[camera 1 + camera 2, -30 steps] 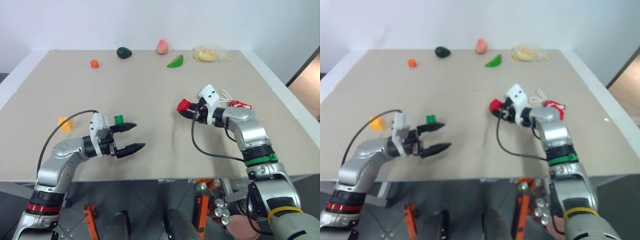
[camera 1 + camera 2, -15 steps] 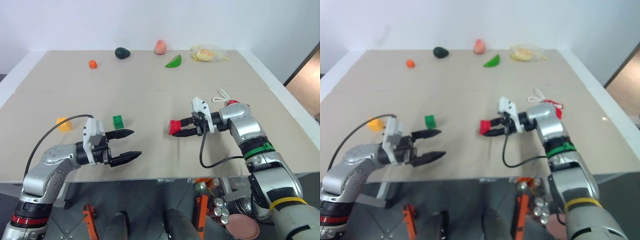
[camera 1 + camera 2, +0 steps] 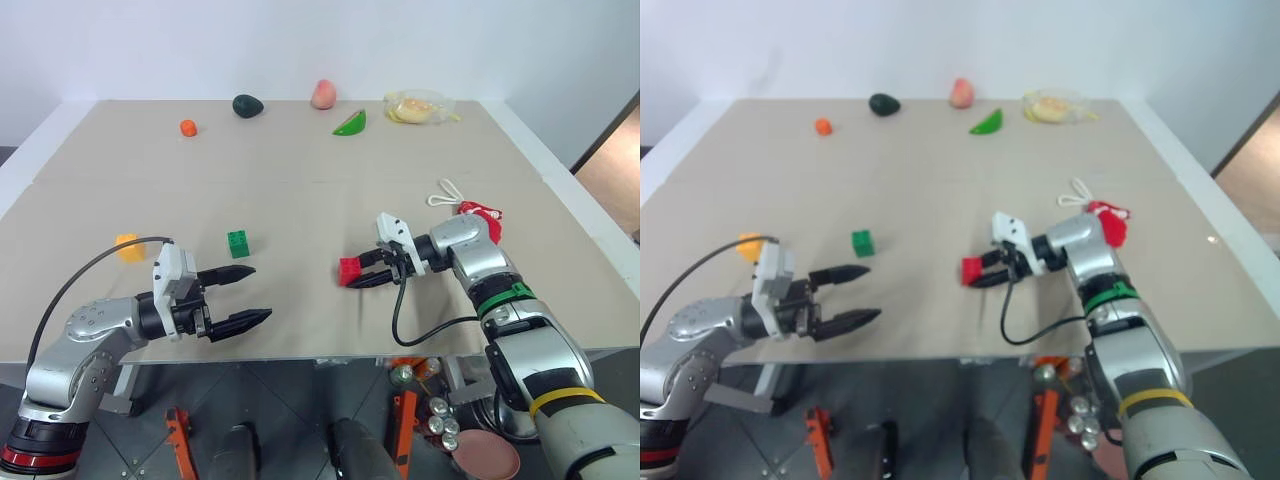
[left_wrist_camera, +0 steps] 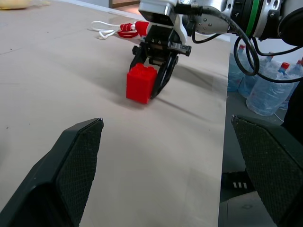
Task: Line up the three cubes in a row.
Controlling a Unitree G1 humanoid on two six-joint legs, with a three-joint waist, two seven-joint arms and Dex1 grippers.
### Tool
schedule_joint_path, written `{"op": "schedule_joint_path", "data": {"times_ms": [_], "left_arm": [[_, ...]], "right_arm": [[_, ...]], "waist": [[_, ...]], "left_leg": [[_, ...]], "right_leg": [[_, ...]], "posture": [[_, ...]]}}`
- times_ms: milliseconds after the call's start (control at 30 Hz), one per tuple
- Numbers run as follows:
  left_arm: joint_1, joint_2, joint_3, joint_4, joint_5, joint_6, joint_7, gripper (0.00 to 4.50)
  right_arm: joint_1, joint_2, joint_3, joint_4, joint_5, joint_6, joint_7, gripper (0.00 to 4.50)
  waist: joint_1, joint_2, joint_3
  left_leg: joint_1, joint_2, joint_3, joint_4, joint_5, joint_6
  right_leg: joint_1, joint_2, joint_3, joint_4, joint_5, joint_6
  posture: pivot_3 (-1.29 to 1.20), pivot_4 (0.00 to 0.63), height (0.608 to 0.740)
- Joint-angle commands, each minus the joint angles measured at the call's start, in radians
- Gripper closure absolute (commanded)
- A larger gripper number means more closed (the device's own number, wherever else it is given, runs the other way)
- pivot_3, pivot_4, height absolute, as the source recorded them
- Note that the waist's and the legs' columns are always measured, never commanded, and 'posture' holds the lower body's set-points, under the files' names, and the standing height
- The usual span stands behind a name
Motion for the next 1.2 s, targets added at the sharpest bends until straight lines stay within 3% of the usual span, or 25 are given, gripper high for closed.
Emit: {"op": "schedule_joint_path", "data": {"times_ms": [33,233,300,533,900,1033,1200], "left_arm": [[-0.017,0.003,0.012,-0.044,-0.012,-0.006,0.005,0.0],[-0.025,-0.002,0.002,-0.042,-0.012,-0.005,0.009,0.0],[-0.026,-0.004,0.0,-0.042,-0.012,-0.006,0.01,0.0],[-0.026,-0.014,-0.002,-0.039,-0.01,-0.013,0.017,0.0],[0.005,-0.04,0.117,-0.047,-0.08,-0.012,0.089,0.0],[0.054,-0.01,0.148,-0.02,-0.024,-0.034,0.104,0.0],[0.044,0.001,0.127,0.06,0.067,-0.037,0.172,0.0]], "right_arm": [[-0.037,-0.006,-0.014,0.027,-0.015,-0.035,-0.006,3.27],[-0.043,-0.005,-0.017,0.061,-0.028,-0.055,-0.022,3.27],[-0.045,-0.003,-0.016,0.075,-0.034,-0.056,-0.038,2.24],[-0.066,-0.016,-0.018,0.107,-0.052,-0.075,-0.057,0.02],[-0.149,-0.179,-0.043,0.033,-0.047,-0.127,0.053,0.02],[-0.154,-0.238,-0.076,-0.038,-0.011,-0.127,0.06,0.02],[-0.138,-0.175,-0.191,-0.201,0.142,0.066,-0.056,0.02]], "waist": [[0.0,0.0,0.0],[0.0,0.0,0.0],[0.0,0.0,0.0],[-0.001,0.0,0.0],[-0.001,0.0,0.0],[-0.003,0.0,0.0],[-0.003,0.001,0.0]], "left_leg": [[0.0,0.0,0.0,0.0,0.0,0.0],[0.0,0.0,0.0,0.0,0.0,0.0],[0.0,0.0,0.0,0.0,0.0,0.0],[0.001,0.0,0.0,0.001,0.0,0.0],[0.0,0.0,0.0,0.0,0.0,0.0],[0.001,0.0,0.0,0.0,-0.001,-0.001],[0.001,0.0,0.0,0.0,-0.001,-0.001]], "right_leg": [[0.0,0.0,0.0,0.0,0.0,0.0],[0.0,0.0,0.0,0.0,0.0,0.0],[0.0,0.0,0.0,0.0,0.0,0.0],[0.001,0.0,0.0,0.0,0.001,-0.001],[0.0,0.0,0.0,0.0,0.0,0.0],[0.0,0.0,0.0,0.0,-0.001,0.0],[0.0,0.0,0.0,0.0,-0.001,-0.001]], "posture": [[0.0,0.15,0.74],[0.0,0.15,0.74],[0.0,0.15,0.74],[0.0,0.15,0.74],[0.0,0.15,0.74],[0.0,0.15,0.74],[0.0,0.15,0.74]]}}
